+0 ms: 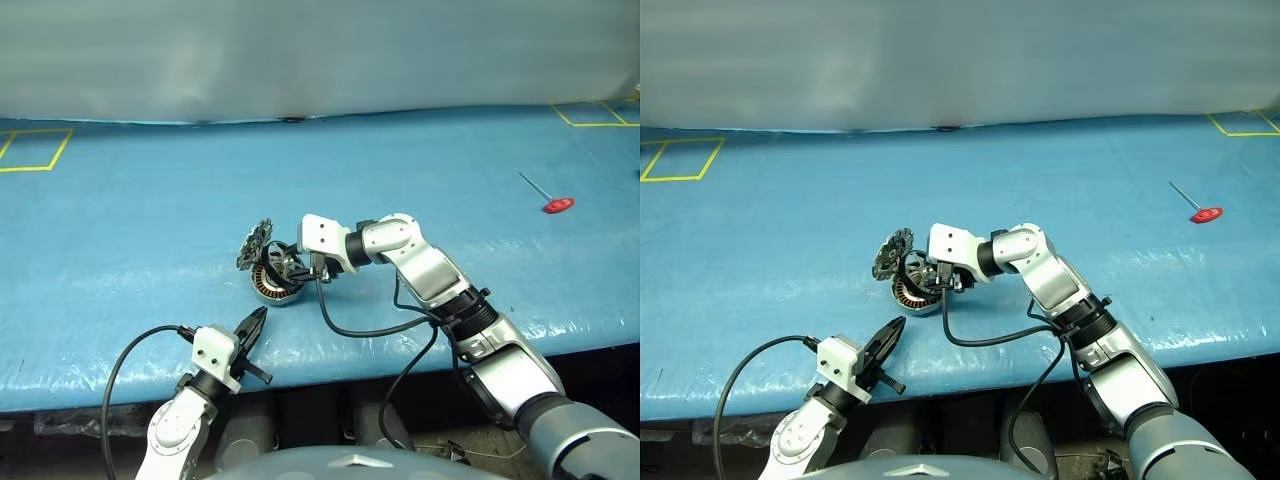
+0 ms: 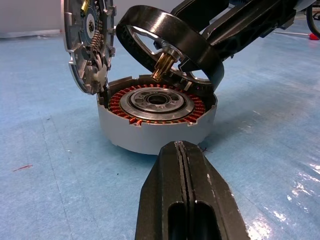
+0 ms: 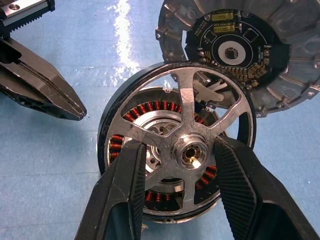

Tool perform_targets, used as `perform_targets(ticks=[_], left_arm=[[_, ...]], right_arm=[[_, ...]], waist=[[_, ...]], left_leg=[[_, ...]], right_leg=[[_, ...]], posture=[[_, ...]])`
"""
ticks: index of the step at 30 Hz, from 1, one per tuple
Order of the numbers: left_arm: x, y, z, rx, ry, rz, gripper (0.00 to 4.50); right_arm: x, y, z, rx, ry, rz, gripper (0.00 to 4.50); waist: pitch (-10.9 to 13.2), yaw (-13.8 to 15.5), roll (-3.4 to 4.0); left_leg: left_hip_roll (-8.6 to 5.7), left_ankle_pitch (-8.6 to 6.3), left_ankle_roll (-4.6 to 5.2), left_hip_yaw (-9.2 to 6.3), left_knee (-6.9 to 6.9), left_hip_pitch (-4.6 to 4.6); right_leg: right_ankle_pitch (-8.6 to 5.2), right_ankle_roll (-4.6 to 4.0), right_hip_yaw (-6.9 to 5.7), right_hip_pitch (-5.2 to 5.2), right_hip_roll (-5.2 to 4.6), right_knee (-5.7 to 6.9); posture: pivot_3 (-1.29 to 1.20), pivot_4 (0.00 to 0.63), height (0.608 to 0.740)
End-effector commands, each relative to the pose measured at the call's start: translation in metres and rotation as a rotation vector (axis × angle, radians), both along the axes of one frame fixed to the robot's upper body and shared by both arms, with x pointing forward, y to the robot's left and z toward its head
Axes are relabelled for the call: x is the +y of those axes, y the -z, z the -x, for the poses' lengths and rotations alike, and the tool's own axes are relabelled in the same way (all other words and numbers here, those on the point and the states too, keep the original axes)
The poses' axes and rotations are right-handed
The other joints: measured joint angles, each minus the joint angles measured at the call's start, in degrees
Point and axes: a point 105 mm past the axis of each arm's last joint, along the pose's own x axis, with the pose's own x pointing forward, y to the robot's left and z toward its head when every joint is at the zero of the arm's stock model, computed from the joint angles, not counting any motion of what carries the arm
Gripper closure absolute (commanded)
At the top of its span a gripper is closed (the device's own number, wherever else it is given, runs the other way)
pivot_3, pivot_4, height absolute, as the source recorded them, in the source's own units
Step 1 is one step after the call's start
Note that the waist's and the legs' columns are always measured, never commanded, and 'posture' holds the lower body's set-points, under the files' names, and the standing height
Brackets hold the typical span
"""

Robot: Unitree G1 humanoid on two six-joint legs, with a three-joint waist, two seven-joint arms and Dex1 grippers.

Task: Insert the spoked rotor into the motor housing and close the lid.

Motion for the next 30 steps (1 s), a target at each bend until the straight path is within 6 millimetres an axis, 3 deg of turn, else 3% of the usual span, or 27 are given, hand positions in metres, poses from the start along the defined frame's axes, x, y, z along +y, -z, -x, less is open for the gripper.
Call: perform_targets(ticks=[1,12,20,30], left_arm=[[-0.003,-0.007,-0.001,-0.033,0.005,0.009,4.50],[-0.006,-0.009,-0.002,-0.031,0.014,0.010,4.50],[-0.006,-0.009,-0.002,-0.025,0.008,0.014,4.50],[-0.007,-0.006,0.000,-0.014,0.012,0.018,4.50]], right_arm=[[0.000,0.009,0.005,0.030,-0.022,0.030,2.80],[0.001,0.006,0.003,0.014,-0.013,0.021,2.80],[0.004,0.007,0.003,0.009,-0.021,0.035,0.16],[0.003,-0.005,0.005,0.007,-0.035,0.013,0.04]], waist=[[0.00,0.01,0.00],[0.00,0.00,0.00],[0.01,0.13,0.00],[0.01,0.11,0.00]], left_leg=[[0.00,0.00,0.00,0.00,0.00,0.00],[0.00,0.00,0.00,0.00,0.00,0.00],[-0.02,0.00,0.01,0.00,0.00,-0.09],[-0.02,-0.01,0.01,-0.01,0.00,-0.08]], right_leg=[[0.00,0.00,0.00,0.00,0.00,0.00],[-0.01,-0.01,0.00,0.00,0.00,0.00],[0.01,0.02,0.00,-0.05,-0.03,-0.01],[0.00,0.00,-0.01,-0.05,-0.03,-0.02]], posture=[[0.00,0.150,0.740],[0.00,0.150,0.740],[0.00,0.150,0.740],[0.00,0.150,0.740]])
